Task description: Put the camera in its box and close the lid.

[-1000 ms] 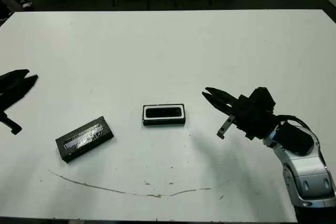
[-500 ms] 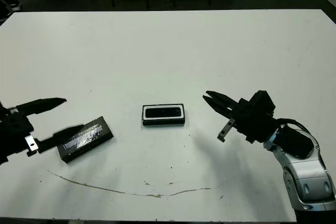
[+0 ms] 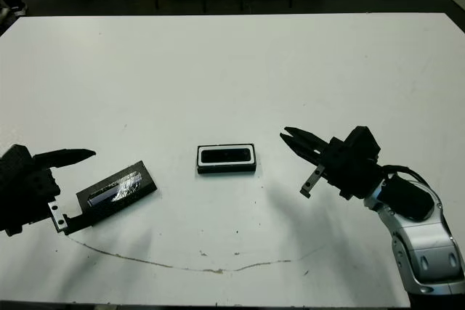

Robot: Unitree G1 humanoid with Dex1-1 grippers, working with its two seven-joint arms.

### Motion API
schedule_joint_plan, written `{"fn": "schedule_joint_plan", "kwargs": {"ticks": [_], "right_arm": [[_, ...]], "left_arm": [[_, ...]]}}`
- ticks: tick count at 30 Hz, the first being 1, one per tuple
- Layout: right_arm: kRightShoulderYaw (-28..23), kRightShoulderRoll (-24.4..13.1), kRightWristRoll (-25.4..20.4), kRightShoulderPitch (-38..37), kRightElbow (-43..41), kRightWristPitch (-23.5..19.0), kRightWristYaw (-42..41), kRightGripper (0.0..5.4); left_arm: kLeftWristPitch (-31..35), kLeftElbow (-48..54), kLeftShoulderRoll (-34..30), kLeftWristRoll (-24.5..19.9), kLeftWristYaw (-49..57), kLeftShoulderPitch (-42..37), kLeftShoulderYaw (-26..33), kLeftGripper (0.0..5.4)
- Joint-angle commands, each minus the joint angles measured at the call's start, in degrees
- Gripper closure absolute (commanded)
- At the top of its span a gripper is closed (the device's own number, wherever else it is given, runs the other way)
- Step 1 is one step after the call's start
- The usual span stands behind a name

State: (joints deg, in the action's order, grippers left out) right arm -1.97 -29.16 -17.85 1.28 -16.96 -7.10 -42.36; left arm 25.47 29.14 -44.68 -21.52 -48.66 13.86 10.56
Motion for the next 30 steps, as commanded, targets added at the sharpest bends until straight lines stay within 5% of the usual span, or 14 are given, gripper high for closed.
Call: {"fn": "schedule_joint_plan", "kwargs": {"ticks": [1, 12, 30], "right_arm": [[0.07, -0.31, -0.45, -0.7, 0.64, -0.69, -0.35, 5.4], [0.15, -0.8, 0.15, -0.79, 0.37, -0.63, -0.09, 5.4], [-0.02, -0.75, -0.05, -0.97, -0.14, -1.42, 0.05, 5.4]], "left_arm": [[-1.41, -2.53, -0.55, 0.97, -1.27, 0.07, -1.71, 0.01], [-7.95, -9.06, -0.78, 3.04, -4.83, -0.64, -4.18, 0.01], [-6.01, -17.36, 1.98, 1.34, -4.55, -0.95, -5.21, 0.01]]}}
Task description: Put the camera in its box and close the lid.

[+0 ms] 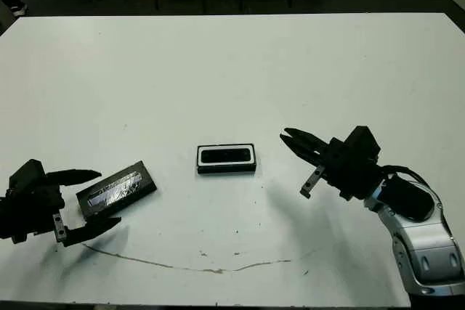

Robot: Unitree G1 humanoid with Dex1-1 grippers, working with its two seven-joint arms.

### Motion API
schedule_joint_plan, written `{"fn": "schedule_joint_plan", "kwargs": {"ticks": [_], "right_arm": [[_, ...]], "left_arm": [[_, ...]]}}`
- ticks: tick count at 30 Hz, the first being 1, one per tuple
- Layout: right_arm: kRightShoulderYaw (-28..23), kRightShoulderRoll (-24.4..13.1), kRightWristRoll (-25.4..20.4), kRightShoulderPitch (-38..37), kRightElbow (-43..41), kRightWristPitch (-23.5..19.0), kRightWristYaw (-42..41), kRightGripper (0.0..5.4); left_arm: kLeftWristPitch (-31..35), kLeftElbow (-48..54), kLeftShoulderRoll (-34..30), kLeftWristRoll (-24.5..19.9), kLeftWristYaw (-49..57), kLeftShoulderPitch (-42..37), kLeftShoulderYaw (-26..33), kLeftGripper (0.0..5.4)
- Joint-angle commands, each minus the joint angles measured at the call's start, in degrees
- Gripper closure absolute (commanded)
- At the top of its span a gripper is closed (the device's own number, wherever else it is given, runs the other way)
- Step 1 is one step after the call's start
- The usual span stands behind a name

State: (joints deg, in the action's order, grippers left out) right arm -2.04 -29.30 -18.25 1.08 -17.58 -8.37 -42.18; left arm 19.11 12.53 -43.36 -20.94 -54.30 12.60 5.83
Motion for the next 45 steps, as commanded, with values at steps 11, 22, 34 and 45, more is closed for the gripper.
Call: {"fn": "schedule_joint_plan", "kwargs": {"ticks": [11, 22, 34, 45], "right_arm": [[0.28, -0.77, 0.88, -0.85, -0.17, -0.94, 0.45, 5.4], [0.55, -0.48, 0.45, -0.44, 0.03, -1.79, 0.41, 5.4], [1.67, 0.5, 1.79, 0.45, 3.33, 1.61, 0.56, 5.4], [1.33, 0.54, 3.44, 0.89, 4.83, 2.19, 2.44, 5.4]], "left_arm": [[6.98, 4.67, -5.06, -0.05, -2.77, 0.36, -2.49, 1.76], [10.13, 10.38, -3.23, -3.69, 0.46, 1.33, 2.8, 2.74], [8.07, 9.23, -3.26, -7.47, 0.6, -9.72, 5.93, 2.74], [3.79, -15.62, 0.67, 0.55, -10.93, -38.32, -12.81, 2.74]]}}
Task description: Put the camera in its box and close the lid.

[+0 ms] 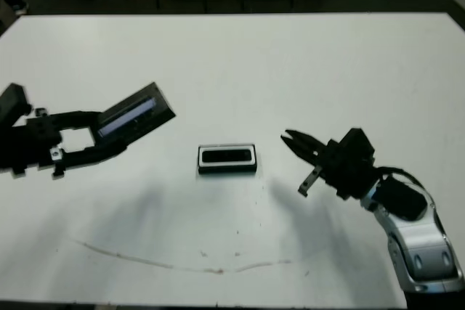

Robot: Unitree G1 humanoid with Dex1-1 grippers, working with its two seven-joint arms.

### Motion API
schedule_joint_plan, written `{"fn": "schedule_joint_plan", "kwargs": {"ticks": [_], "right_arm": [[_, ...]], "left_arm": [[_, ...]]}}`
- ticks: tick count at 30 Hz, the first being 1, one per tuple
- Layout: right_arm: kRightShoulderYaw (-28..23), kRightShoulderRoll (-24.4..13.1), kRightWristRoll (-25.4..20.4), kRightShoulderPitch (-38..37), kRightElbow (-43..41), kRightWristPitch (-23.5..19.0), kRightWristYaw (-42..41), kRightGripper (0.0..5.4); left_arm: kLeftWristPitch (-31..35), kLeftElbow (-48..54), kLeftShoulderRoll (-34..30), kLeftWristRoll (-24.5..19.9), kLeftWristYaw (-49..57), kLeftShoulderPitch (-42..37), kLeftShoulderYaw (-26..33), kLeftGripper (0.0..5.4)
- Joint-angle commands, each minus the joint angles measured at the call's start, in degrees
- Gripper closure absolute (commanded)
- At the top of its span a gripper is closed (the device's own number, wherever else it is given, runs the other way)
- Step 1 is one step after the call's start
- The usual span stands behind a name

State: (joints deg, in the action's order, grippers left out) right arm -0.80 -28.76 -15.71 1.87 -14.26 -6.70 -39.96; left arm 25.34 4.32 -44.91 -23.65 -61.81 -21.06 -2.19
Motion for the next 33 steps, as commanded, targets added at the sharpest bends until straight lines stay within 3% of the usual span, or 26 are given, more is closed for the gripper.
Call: {"fn": "schedule_joint_plan", "kwargs": {"ticks": [1, 7, 19, 29, 33], "right_arm": [[0.03, 0.01, 1.0, 0.22, 1.81, 0.66, 0.35, 5.4], [-0.32, -0.29, 1.35, 0.49, 2.27, 0.43, 0.8, 5.4], [-0.27, -0.45, 1.48, 0.66, 3.05, 0.05, 0.99, 5.4], [-0.2, -0.31, 1.49, 0.22, 3.17, 0.19, 1.07, 5.4], [-0.04, -0.1, 1.63, 0.19, 3.46, 1.14, 0.9, 5.4]], "left_arm": [[-3.3, -11.12, 3.41, 4.44, -5.45, -7.18, -6.83, 2.74], [-8.95, -27.32, 9.79, 10.96, -12.73, -16.61, -14.46, 2.74], [-15.52, -44.38, 21.3, 15.15, -11.5, -20.95, -13.92, 2.74], [-14.72, -47.75, 21.95, 17.71, -14.9, -21.54, -15.16, 2.74], [-17.6, -49.89, 21.31, 19.55, -18.67, -22.55, -16.34, 2.74]]}}
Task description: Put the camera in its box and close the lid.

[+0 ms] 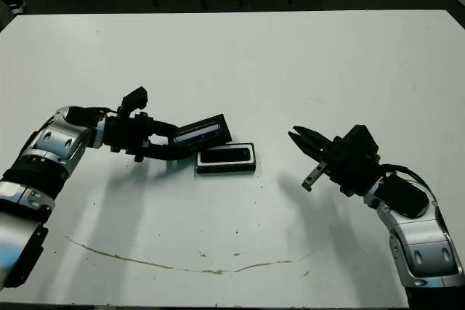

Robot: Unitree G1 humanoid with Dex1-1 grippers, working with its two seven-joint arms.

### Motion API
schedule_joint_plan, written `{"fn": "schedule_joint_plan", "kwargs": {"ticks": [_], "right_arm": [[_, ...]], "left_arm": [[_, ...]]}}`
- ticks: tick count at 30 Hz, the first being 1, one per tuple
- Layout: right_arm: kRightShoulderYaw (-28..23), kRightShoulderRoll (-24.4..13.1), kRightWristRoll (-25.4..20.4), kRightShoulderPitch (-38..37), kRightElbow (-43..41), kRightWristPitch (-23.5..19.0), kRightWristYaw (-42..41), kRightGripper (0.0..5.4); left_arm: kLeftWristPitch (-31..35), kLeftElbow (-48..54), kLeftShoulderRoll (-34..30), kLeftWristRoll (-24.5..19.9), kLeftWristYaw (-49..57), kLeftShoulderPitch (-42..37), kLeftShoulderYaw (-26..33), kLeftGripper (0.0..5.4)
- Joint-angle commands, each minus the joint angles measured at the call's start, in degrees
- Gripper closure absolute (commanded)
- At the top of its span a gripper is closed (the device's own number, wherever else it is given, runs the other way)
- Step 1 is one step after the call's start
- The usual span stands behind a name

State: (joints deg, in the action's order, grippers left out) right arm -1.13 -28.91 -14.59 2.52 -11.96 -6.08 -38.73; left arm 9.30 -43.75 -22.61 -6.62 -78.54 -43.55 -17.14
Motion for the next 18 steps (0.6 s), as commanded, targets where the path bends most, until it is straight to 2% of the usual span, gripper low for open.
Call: {"fn": "schedule_joint_plan", "kwargs": {"ticks": [1, 11, 18], "right_arm": [[0.34, 0.11, 0.54, -0.43, 1.43, 1.0, -0.47, 5.4], [0.7, 0.19, 0.6, -0.47, 1.77, 1.05, -0.23, 5.4], [0.77, 0.1, 0.37, -0.53, 2.04, 1.06, -0.5, 5.4]], "left_arm": [[-2.2, -2.57, -1.12, 2.84, -3.0, -0.42, -1.61, 2.74], [-2.93, -8.31, -1.07, 5.6, -9.51, -3.96, -2.19, 2.74], [-2.9, -9.71, 1.98, 7.14, -6.15, -3.9, -2.51, 2.74]]}}
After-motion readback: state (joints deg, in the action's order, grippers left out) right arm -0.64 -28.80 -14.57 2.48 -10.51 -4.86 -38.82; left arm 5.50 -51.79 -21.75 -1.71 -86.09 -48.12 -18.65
